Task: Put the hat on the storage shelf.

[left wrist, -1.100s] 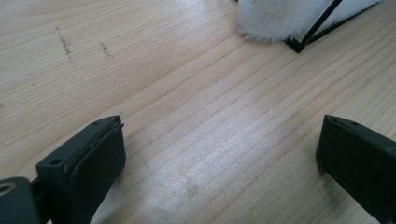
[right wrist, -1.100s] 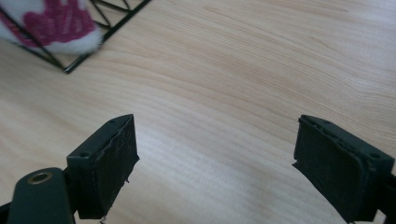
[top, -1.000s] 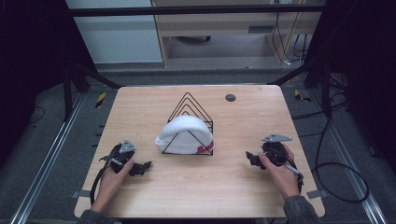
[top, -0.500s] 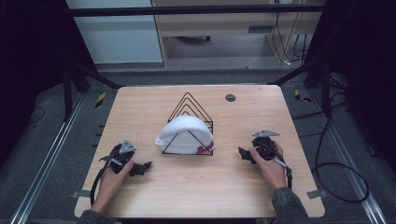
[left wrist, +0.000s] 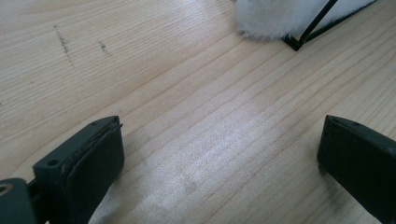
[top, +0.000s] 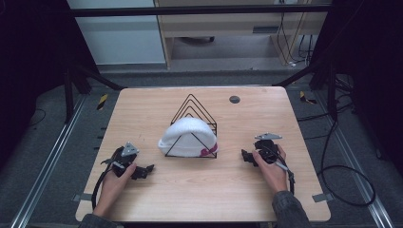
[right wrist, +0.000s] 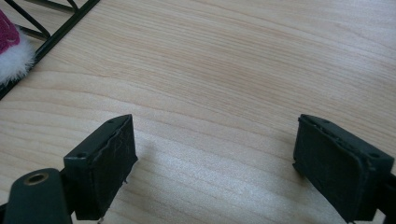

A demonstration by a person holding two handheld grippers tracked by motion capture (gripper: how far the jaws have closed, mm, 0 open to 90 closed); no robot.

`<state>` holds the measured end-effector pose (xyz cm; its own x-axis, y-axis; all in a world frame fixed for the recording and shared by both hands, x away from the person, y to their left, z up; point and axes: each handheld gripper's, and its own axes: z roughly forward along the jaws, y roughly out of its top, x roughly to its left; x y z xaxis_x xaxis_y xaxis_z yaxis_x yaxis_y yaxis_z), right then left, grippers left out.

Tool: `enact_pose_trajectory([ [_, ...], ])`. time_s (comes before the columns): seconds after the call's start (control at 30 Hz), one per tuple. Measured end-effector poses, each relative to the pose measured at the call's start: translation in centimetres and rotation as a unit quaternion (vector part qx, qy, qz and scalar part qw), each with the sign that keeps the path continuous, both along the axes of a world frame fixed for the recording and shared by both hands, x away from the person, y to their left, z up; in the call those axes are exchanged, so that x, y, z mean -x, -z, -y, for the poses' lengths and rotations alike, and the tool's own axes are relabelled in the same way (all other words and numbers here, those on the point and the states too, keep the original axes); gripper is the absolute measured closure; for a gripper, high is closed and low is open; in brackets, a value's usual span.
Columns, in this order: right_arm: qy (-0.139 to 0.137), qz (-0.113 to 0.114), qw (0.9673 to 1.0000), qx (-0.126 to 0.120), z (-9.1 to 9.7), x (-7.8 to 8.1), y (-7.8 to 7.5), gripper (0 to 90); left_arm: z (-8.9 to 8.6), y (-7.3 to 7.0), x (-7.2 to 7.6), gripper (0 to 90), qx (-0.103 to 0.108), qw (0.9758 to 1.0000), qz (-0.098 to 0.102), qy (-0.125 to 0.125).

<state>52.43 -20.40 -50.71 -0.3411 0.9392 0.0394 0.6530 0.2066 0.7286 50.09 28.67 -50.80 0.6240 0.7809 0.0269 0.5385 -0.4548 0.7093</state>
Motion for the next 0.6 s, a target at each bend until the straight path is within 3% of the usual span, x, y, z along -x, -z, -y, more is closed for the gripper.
enact_pose_trajectory([
  [0.23,0.005,0.016,0.9998,0.008,-0.4,0.3,0.4,11.8,0.0,0.0,0.0,0.0,0.0,1.0,0.0,0.0],
  [0.3,0.005,0.017,0.9997,0.018,-0.5,0.3,0.4,11.6,0.0,0.0,0.0,0.0,-0.001,1.0,-0.001,0.0],
  [0.6,0.016,0.018,0.9996,0.015,-0.8,1.4,0.4,11.7,0.0,0.0,0.1,0.0,-0.001,1.0,0.001,0.0],
])
